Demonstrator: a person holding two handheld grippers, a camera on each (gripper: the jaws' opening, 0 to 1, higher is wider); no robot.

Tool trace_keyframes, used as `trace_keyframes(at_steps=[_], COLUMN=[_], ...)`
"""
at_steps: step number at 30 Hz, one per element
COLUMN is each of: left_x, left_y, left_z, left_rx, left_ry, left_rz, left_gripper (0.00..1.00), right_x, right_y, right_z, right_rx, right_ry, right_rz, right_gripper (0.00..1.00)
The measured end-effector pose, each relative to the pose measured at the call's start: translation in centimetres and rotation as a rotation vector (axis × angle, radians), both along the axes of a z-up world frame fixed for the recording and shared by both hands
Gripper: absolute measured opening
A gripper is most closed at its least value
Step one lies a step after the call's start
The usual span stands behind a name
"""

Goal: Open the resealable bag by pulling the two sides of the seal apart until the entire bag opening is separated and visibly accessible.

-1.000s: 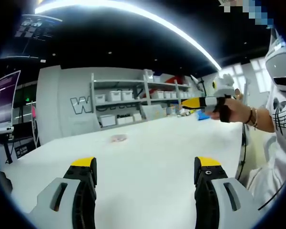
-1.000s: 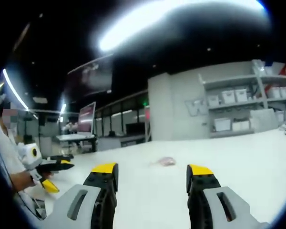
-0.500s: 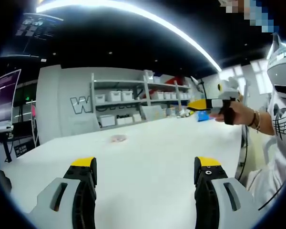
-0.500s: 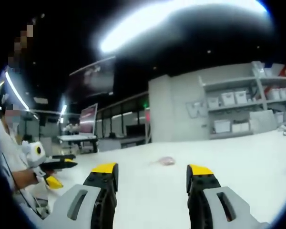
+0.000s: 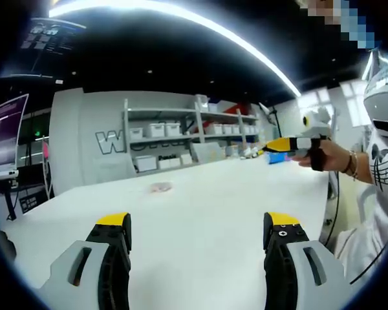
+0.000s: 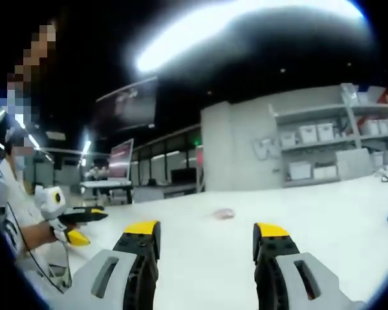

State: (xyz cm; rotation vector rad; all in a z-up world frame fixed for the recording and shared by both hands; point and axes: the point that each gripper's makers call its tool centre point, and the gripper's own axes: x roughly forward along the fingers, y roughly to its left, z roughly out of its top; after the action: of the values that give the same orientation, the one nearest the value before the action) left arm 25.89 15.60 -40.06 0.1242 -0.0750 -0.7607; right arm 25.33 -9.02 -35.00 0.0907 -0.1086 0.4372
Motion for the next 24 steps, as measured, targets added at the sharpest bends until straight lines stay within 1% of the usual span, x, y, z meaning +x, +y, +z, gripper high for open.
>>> trace_keyframes(at_steps=[5, 13, 19, 22, 24], left_x=[0.0, 0.0, 0.1, 0.1, 0.2], left_y=[0.0, 0.0, 0.1, 0.1, 0.1], left_z=[0.0, 0.0, 0.3, 0.3, 0.3], left_rx=[-0.003, -0.008, -0.026, -0.025, -0.033], left_ry=[0.001, -0.004, -0.004, 0.001, 0.014], left_rz=[-0.001, 0.002, 0.001, 0.004, 0.0], left_gripper=[0.83, 0.83, 0.83, 0.83, 0.83], right_x=[-0.5, -0.9, -1.0, -1.2, -1.3], right_y=[-0.7, -1.5, -2.4, -2.8, -3.0], right_z=[0.1, 0.0, 0.2, -0.1, -0.3], right_rx=[0.007, -0.031, -0.037, -0.06, -0.074], right_ry=[-0.015, -0.035, -0.044, -0.043, -0.037], right_rz=[-0.02, -0.047, -0.074, -0.092, -0.101], right_gripper=[0.57, 0.57, 0.57, 0.57, 0.57])
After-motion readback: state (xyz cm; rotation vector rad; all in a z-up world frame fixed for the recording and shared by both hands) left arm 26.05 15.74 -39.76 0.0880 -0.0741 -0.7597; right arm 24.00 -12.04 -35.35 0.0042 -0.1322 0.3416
